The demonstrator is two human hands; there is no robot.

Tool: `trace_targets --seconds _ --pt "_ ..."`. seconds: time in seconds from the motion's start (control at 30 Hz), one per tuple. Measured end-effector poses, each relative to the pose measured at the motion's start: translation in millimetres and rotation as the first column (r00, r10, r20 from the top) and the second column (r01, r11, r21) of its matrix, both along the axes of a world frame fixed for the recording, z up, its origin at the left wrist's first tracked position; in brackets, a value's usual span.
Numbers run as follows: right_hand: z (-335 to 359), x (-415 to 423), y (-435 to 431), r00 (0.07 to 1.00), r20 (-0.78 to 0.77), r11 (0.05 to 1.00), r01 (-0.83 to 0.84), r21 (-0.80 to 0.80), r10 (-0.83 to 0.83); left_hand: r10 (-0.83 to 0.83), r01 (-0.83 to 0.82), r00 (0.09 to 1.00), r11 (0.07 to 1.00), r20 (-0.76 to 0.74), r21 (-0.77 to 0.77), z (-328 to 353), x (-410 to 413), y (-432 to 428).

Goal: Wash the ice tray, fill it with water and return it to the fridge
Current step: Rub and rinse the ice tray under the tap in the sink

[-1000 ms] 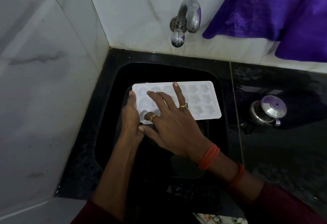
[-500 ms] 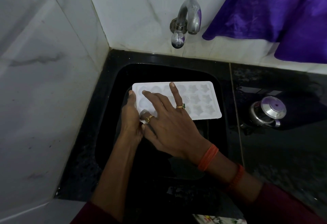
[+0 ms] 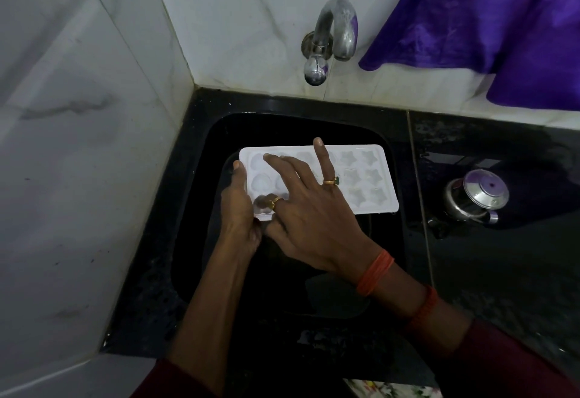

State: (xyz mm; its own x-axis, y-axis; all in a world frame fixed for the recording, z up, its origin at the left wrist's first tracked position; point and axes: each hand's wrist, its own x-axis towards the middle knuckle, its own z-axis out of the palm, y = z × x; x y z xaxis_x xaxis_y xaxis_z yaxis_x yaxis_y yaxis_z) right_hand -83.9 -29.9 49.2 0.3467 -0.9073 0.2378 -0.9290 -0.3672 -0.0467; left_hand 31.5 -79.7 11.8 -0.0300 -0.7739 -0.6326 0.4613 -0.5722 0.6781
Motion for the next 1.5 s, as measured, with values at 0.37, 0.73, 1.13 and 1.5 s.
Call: trace_targets --seconds 0.37,0.73,1.13,1.5 --pt "9.2 2.0 -4.0 0.993 0.113 0.997 0.049 -0.057 -0.042 -0.008 0.011 0.999 0.998 0.046 -0.069 5.3 1.5 1.6" --pt "-1.1 5.3 -16.7 0.998 0.017 0.998 0.061 0.014 -0.061 0.009 -0.006 0.998 0.999 0.065 -0.054 -2.6 -1.5 0.1" --pt "0.7 -3.5 -23.3 0.996 -0.002 0.996 0.085 -0.029 -0.085 0.028 -0.024 0.990 0.999 0.141 -0.026 -1.7 -4.2 -3.0" --pt "0.0 -5.7 -21.4 0.998 -0.028 0.999 0.051 -0.014 -0.051 0.028 -0.026 0.991 1.000 0.130 -0.016 -1.8 -4.2 -0.1"
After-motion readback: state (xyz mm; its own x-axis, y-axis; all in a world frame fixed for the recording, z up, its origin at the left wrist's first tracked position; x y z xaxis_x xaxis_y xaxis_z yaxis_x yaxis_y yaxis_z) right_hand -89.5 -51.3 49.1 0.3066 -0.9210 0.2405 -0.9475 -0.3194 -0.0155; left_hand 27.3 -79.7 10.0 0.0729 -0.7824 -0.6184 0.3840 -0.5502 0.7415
